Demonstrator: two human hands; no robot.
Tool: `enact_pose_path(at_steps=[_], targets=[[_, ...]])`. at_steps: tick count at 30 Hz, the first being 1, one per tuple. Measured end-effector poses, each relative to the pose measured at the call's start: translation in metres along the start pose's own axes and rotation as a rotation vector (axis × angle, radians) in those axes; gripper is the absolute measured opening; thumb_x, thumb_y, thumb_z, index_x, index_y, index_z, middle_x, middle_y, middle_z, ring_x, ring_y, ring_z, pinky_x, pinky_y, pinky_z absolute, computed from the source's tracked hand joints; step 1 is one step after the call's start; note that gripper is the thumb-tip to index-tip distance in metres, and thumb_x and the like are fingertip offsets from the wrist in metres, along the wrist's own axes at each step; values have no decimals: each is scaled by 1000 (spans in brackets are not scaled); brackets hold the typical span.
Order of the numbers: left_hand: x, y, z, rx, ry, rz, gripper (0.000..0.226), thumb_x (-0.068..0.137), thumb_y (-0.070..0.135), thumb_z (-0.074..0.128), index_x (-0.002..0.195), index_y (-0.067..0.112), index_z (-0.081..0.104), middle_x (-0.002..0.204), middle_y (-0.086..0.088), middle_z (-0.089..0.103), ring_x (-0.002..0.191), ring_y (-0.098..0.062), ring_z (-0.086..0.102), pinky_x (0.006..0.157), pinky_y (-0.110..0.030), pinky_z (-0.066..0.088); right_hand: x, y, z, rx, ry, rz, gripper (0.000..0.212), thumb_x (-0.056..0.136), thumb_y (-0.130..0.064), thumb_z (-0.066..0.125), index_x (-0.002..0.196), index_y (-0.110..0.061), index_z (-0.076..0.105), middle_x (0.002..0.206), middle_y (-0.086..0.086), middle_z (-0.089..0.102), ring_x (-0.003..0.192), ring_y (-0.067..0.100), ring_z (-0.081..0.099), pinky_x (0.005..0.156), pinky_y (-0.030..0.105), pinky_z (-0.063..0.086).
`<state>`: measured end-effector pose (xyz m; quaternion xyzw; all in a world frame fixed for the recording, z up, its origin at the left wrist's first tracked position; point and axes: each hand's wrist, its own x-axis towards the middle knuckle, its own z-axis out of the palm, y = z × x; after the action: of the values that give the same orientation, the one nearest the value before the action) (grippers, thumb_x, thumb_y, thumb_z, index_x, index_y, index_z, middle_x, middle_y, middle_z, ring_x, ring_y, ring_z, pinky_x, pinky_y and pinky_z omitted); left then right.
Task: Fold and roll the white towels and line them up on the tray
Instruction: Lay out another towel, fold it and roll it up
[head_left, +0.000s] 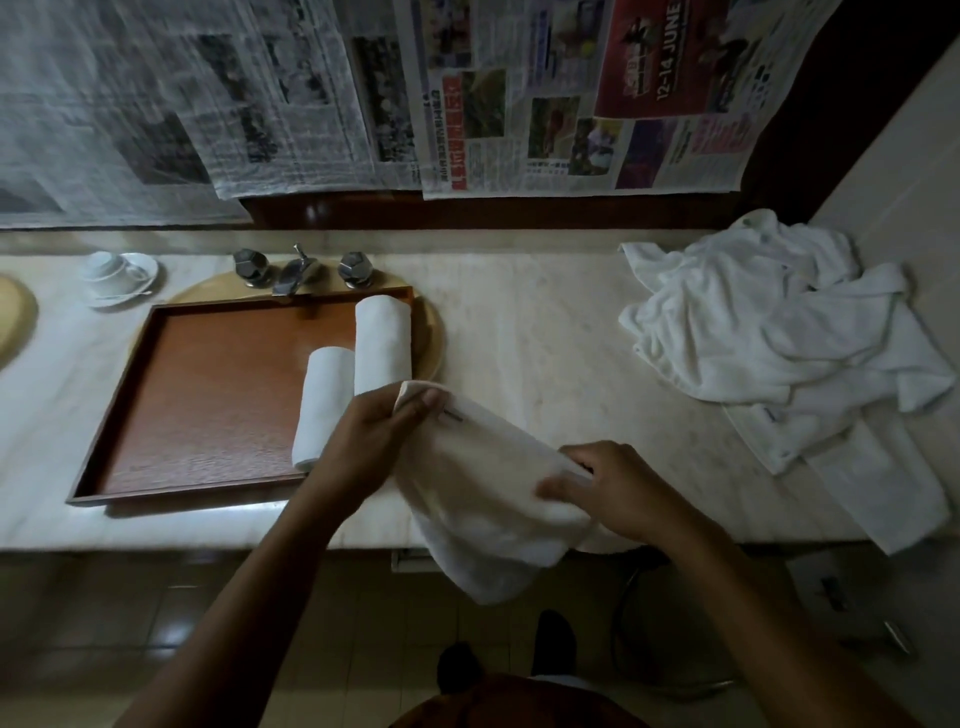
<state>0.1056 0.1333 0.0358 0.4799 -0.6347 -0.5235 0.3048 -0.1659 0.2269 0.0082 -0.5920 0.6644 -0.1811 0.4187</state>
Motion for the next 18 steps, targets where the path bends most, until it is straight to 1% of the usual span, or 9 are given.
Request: enact_pose_path(at_steps=[2,5,7,9,11,12,14,16,18], targets=[[-4,-19,-6,-61,-47,-66,28,102,38,58,100,21,80,101,-3,76,100,-18,71,85,-40,57,-1,17,-1,-225,-140,101,27,87,-54,74,96,-29,69,85,-10,66,87,16,68,66,26,46],[-13,-49,-10,-7,-129,-104,28,103,33,57,104,16,79,101,-4,77,99,-17,72,84,-31,54,-6,51,-1,-255,-206,225,22,85,-48,78,81,-29,69,75,-10,67,72,10,68,56,18,43],[-18,-64,-7,101,-171,-116,29,98,39,57,102,20,78,99,0,77,95,-13,71,83,-31,57,-10,73,-4,-299,-211,228,27,81,-46,82,67,-33,63,67,-11,65,65,1,63,53,19,42],[-23,-80,-2,227,-185,-120,31,93,47,59,97,22,78,91,-3,77,86,-20,72,78,-41,57,-13,92,-9,-364,-241,230,31,81,-43,82,62,-33,60,64,-11,61,65,-1,59,57,23,41],[-22,-96,2,264,-172,-170,26,95,43,65,88,22,78,79,-3,76,75,-19,72,68,-42,56,-16,108,-18,-392,-278,230,35,83,-36,79,57,-33,57,59,-12,54,59,-4,53,57,25,37],[-22,-102,4,291,-169,-180,21,97,32,67,80,23,76,72,2,75,70,-12,71,64,-32,55,-17,115,-23,-404,-275,225,37,84,-35,79,55,-31,54,56,-11,51,55,-4,50,57,26,35],[-20,-114,8,421,-208,-131,31,99,16,68,71,30,69,62,7,68,65,1,66,62,-18,50,-19,125,-31,-398,-212,215,35,83,-34,78,57,-30,56,57,-12,54,55,-4,53,59,27,40],[-15,-119,11,610,-257,-57,38,98,13,68,68,35,62,63,13,61,60,3,61,58,-13,44,-19,126,-37,-361,-83,196,25,85,-31,80,65,-38,67,69,-14,67,69,-2,63,67,26,49],[-9,-122,10,698,-262,-27,37,95,13,71,68,36,61,64,14,59,58,1,56,55,-16,37,-16,121,-43,-303,52,183,20,86,-27,82,75,-41,73,80,-13,72,80,0,66,73,24,50]])
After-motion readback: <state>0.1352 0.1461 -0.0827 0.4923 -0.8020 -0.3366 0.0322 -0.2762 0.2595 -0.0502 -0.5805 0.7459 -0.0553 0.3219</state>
